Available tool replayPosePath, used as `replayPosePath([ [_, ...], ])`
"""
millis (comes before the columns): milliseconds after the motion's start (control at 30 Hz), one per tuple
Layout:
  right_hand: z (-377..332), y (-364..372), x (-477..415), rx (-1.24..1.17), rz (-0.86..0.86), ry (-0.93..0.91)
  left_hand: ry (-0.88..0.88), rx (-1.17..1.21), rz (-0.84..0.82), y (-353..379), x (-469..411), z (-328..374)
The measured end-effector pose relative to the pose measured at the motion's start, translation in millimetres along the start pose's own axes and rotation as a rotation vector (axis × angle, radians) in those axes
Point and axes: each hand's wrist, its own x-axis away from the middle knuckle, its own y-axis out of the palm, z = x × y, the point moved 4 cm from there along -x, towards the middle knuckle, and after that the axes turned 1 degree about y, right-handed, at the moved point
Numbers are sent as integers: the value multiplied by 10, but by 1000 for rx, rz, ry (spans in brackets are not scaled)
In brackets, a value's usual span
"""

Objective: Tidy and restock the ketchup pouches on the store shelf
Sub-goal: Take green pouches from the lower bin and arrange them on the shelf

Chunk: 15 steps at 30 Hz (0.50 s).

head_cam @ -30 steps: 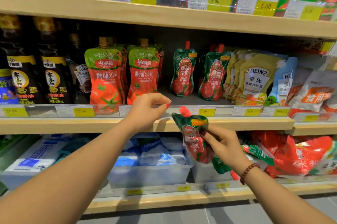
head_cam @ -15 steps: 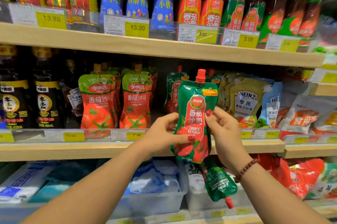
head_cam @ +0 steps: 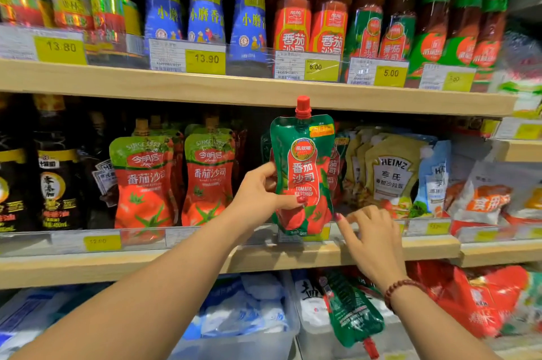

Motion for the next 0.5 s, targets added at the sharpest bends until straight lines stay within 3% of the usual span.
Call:
replayPosePath([
  [267, 100, 188, 31, -213, 159, 1, 16, -115, 45, 187, -253, -185],
  [500, 131, 325, 103, -277, 257, 37, 73, -162, -46, 584, -546, -191],
])
